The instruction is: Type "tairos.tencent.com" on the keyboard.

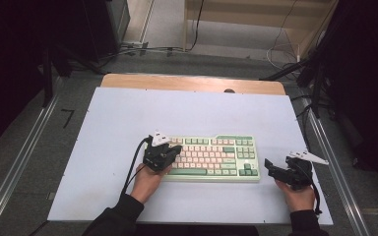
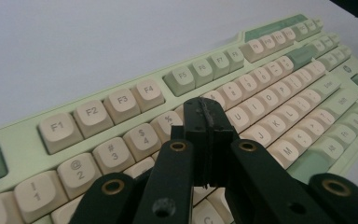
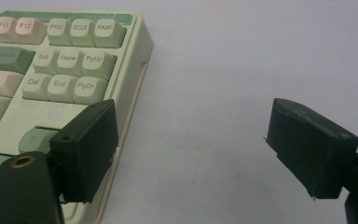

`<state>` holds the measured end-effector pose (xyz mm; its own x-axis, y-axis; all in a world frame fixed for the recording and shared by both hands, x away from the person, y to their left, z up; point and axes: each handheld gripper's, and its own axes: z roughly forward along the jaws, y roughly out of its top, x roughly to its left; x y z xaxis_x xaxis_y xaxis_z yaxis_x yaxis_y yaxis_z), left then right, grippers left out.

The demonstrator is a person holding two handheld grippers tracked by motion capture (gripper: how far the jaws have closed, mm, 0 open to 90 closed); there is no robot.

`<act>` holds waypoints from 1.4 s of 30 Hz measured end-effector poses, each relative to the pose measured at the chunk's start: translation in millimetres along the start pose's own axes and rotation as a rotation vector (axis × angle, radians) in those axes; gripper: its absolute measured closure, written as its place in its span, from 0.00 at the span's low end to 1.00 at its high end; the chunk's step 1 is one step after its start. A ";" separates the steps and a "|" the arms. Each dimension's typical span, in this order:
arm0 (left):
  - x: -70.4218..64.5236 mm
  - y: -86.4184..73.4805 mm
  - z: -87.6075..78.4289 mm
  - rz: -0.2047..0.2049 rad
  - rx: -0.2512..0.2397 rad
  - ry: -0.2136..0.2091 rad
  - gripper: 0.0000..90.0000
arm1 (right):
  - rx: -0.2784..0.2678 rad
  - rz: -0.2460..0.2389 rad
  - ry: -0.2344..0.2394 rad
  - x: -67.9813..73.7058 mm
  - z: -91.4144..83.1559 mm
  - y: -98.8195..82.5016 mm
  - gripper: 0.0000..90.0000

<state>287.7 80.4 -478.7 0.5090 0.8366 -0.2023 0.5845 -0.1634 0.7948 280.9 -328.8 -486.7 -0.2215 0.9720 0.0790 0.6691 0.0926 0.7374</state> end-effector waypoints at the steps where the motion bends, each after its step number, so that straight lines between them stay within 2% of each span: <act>1: -0.9 1.1 4.3 -0.005 0.018 -0.001 1.00 | 0.000 0.001 0.000 0.1 0.1 0.0 0.16; 4: -1.5 1.9 10.5 -0.014 0.043 -0.002 1.00 | 0.002 0.004 0.000 -0.2 0.2 0.0 0.16; 9: -3.3 3.5 15.9 -0.014 0.057 0.013 1.00 | 0.000 0.002 -0.001 -1.2 -0.1 0.0 0.16; 24: -4.7 1.8 20.8 -0.010 0.094 0.018 1.00 | 0.001 0.002 -0.001 -1.3 -0.2 0.1 0.16; 29: -3.5 2.2 20.0 -0.019 0.093 0.011 1.00 | 0.002 0.001 -0.001 -1.4 -0.1 0.0 0.16; 33: -2.5 5.1 13.7 -0.036 0.059 -0.018 1.00 | 0.000 0.003 0.002 -1.8 -0.7 0.1 0.16; 34: -2.1 5.8 12.0 -0.045 0.047 -0.030 0.98 | 0.000 0.004 0.002 -2.0 -0.7 0.1 0.16; 37: 0.6 8.1 6.7 -0.063 0.023 -0.076 0.70 | -0.001 0.004 0.002 -2.7 -0.6 0.0 0.16; 40: 0.3 10.9 1.0 -0.049 0.006 -0.065 0.46 | -0.002 0.005 0.004 -2.7 -1.3 0.1 0.16; 42: 1.1 12.8 -3.2 -0.045 -0.004 -0.061 0.38 | -0.002 0.005 0.003 -2.8 -1.3 0.1 0.16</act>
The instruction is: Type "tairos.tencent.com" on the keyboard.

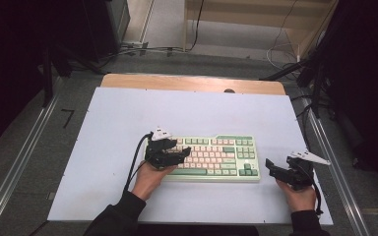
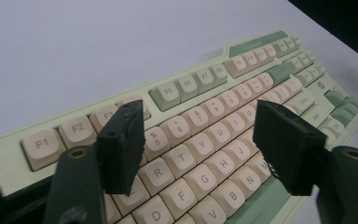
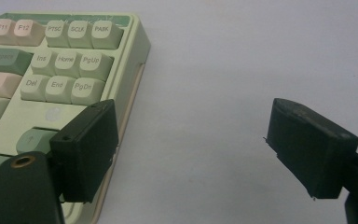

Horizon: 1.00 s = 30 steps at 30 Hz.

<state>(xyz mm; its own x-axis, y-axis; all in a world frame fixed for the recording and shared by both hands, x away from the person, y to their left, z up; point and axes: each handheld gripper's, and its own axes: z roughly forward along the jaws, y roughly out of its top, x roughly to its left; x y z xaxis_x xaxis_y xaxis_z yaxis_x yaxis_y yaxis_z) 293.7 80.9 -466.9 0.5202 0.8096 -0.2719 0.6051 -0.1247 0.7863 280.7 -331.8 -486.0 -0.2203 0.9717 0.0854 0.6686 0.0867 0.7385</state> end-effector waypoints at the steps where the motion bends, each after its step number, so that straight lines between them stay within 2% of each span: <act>1: 0.4 0.7 -1.9 -0.001 -0.006 0.007 0.34 | 0.001 0.000 0.000 0.0 0.1 0.0 0.16; 5: 5.3 2.0 -8.9 0.000 -0.009 0.037 0.27 | 0.001 -0.001 0.000 0.0 -0.2 0.0 0.16; 9: 12.1 2.7 -18.8 -0.003 -0.018 0.047 0.25 | 0.001 -0.001 -0.002 -0.3 0.0 -0.1 0.16; 12: 15.7 2.7 -23.6 -0.010 -0.028 0.057 0.25 | 0.003 0.002 -0.003 -0.4 -0.1 -0.1 0.16; 15: 20.4 0.4 -27.6 -0.012 -0.016 0.078 0.25 | 0.001 0.000 -0.004 -0.3 -0.2 -0.1 0.16; 19: 21.5 -5.5 -31.8 0.001 0.000 0.081 0.28 | -0.003 -0.003 -0.005 -0.5 -0.7 0.0 0.16; 20: 21.5 -5.5 -31.8 0.001 0.000 0.081 0.31 | -0.002 0.001 -0.003 -0.7 -1.0 0.0 0.16; 22: 23.4 -12.8 -39.7 0.011 0.002 0.089 0.43 | -0.007 -0.003 -0.003 -2.0 -1.0 0.0 0.16; 28: 28.2 -23.8 -50.3 0.002 -0.032 0.103 0.97 | -0.002 -0.001 -0.007 -1.0 -1.1 -0.3 0.16; 30: 29.6 -28.2 -52.3 0.003 -0.018 0.087 1.00 | 0.003 0.001 -0.008 -0.3 -0.9 -0.3 0.16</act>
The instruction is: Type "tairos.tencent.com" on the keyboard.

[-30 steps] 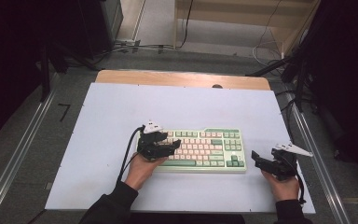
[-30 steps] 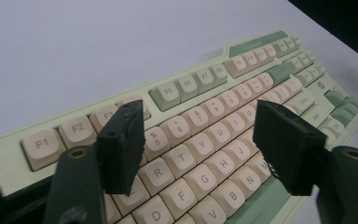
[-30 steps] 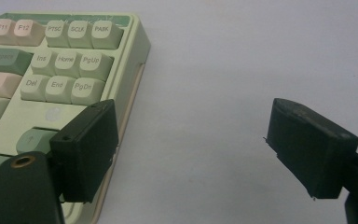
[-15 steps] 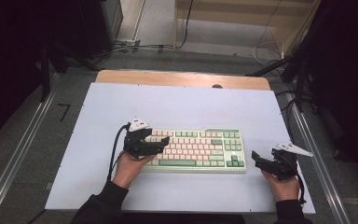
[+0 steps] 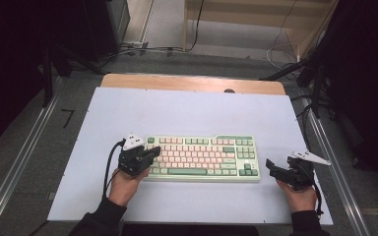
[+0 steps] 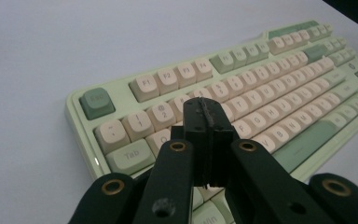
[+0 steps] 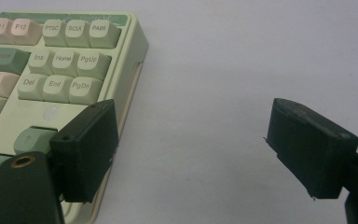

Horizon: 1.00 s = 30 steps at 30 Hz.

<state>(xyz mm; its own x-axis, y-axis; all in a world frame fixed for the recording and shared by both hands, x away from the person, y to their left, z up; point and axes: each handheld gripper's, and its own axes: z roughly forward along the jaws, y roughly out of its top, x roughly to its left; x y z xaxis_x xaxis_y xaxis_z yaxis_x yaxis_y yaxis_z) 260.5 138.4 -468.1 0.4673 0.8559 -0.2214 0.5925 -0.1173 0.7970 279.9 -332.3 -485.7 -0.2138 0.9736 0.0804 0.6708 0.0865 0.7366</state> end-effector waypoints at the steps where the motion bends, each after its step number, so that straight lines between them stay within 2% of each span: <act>1: 0.1 -1.4 0.0 0.005 0.008 -0.003 1.00 | 0.001 -0.001 -0.001 0.3 0.3 0.0 0.16; 12: 4.2 -10.9 15.1 0.001 0.070 0.000 1.00 | 0.001 -0.009 -0.001 1.0 1.3 -0.2 0.16; 30: 6.8 -11.9 19.4 -0.002 0.092 0.014 1.00 | 0.003 -0.012 -0.002 1.0 2.2 -0.1 0.16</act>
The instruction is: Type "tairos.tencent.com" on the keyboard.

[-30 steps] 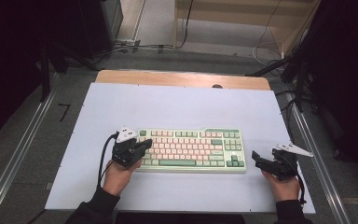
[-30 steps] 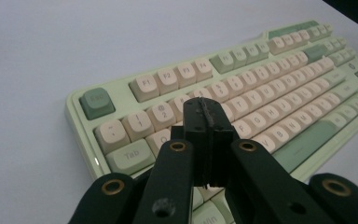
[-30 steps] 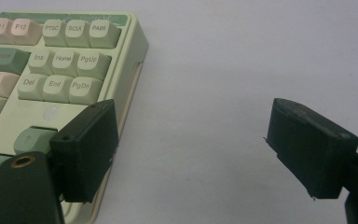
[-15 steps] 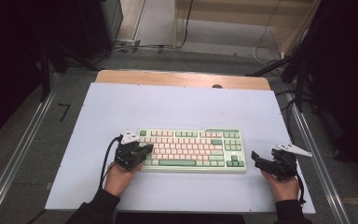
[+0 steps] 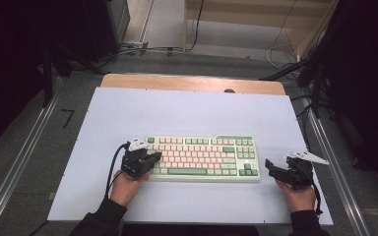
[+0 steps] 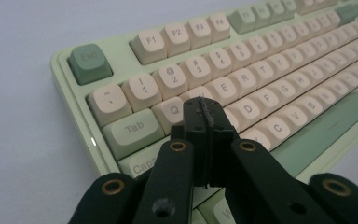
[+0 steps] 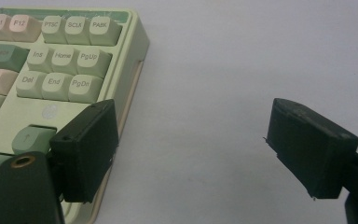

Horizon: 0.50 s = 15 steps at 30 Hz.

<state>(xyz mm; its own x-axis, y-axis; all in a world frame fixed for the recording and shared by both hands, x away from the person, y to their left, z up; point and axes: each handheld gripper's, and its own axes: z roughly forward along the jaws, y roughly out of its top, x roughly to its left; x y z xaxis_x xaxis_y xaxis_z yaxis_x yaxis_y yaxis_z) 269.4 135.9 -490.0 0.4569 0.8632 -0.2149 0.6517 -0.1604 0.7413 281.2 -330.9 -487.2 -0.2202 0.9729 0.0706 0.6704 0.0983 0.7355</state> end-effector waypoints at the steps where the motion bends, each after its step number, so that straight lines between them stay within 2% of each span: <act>1: 0.0 -0.6 1.6 0.004 0.004 -0.004 1.00 | 0.000 0.000 0.000 0.0 0.0 0.0 0.16; 5: -0.3 0.2 -1.2 -0.010 -0.019 -0.010 0.98 | 0.004 0.002 0.002 0.9 -0.5 -0.2 0.16; 6: 1.0 1.7 -5.4 -0.028 -0.043 -0.035 0.94 | 0.003 0.002 0.001 0.8 -0.4 -0.2 0.16; 8: 2.2 3.5 -9.5 -0.044 -0.072 -0.051 0.81 | 0.000 0.000 0.002 0.1 -0.4 0.1 0.16; 9: 2.2 3.5 -9.5 -0.044 -0.072 -0.051 0.73 | -0.002 0.000 0.003 -0.2 -0.4 0.2 0.16; 11: 4.4 5.4 -14.4 -0.051 -0.125 -0.037 0.52 | 0.000 0.003 0.004 0.0 -0.4 0.2 0.16; 12: 4.4 5.4 -14.4 -0.051 -0.125 -0.037 0.41 | -0.001 0.001 0.003 0.0 -0.4 0.1 0.16; 13: 6.9 6.0 -16.4 -0.068 -0.149 0.014 0.32 | 0.000 0.000 0.003 0.2 -0.5 0.0 0.16; 15: 11.1 6.4 -17.3 -0.088 -0.161 0.059 0.21 | 0.000 -0.002 0.003 0.5 0.0 0.0 0.16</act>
<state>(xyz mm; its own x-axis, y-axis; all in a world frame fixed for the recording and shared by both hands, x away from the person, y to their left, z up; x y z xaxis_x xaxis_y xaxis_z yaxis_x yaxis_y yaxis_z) 268.2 152.7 -476.7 0.3630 0.8977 -0.2498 0.5806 -0.0083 0.8141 281.1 -330.4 -487.1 -0.2233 0.9721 0.0715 0.6697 0.0998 0.7359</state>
